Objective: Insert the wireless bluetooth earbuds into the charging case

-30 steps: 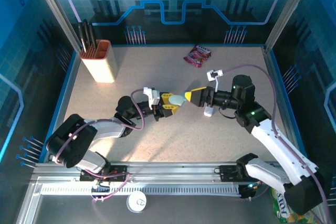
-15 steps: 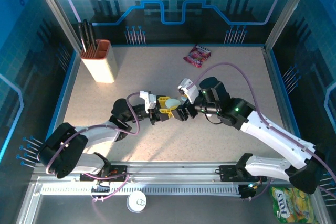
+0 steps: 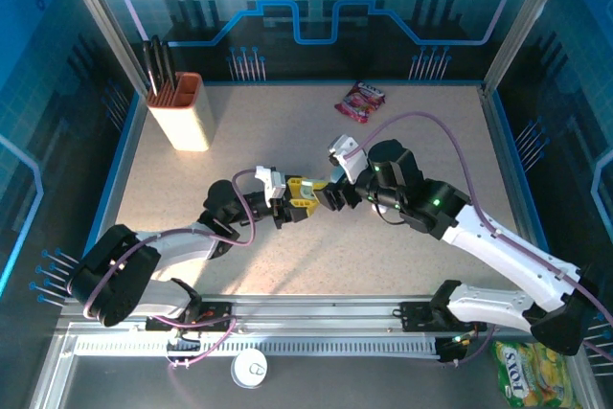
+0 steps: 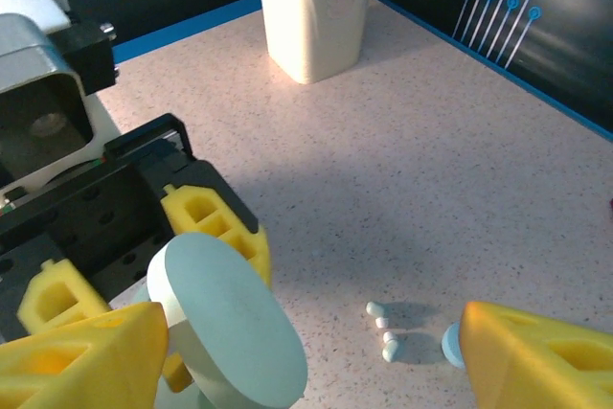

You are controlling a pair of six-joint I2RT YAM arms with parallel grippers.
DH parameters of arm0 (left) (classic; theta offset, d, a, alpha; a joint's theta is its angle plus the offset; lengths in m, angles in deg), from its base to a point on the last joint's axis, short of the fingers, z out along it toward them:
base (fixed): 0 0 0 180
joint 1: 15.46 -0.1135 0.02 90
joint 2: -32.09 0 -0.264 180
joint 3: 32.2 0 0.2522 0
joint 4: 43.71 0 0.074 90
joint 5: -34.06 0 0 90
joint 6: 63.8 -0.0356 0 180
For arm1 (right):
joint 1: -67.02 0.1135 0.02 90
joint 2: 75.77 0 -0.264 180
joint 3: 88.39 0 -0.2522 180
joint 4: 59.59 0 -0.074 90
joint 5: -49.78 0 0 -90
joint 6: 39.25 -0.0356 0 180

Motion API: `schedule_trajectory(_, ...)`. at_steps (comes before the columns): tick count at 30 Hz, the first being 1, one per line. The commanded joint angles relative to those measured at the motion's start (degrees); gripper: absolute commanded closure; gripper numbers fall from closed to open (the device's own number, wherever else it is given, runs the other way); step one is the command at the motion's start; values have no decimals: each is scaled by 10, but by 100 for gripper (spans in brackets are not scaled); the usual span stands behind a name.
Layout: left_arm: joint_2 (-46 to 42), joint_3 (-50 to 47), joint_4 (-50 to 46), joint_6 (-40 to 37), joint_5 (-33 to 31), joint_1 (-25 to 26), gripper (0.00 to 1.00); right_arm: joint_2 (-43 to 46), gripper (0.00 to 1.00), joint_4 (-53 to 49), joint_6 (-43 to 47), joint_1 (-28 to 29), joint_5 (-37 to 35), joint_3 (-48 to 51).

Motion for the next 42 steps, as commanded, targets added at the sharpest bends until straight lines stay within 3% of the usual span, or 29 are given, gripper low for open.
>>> schedule_trajectory(1,-13,-3,31,-8,30,1,60,-9,20,7,0,-5,-34,-12)
schedule_trajectory(9,-14,-10,42,0,35,1,60,-19,20,-8,-5,-15,-11,-33)
schedule_trajectory(18,-11,-27,59,2,-2,-16,60,40,17,37,-51,-42,101,4)
schedule_trajectory(27,-24,-64,114,41,-12,-81,60,75,27,85,-341,-212,154,127)
schedule_trajectory(34,-55,-82,101,46,-11,-104,60,-14,33,184,-416,-223,196,206)
schedule_trajectory(42,-66,-86,88,45,-9,-106,60,-191,37,229,-400,-176,193,165)
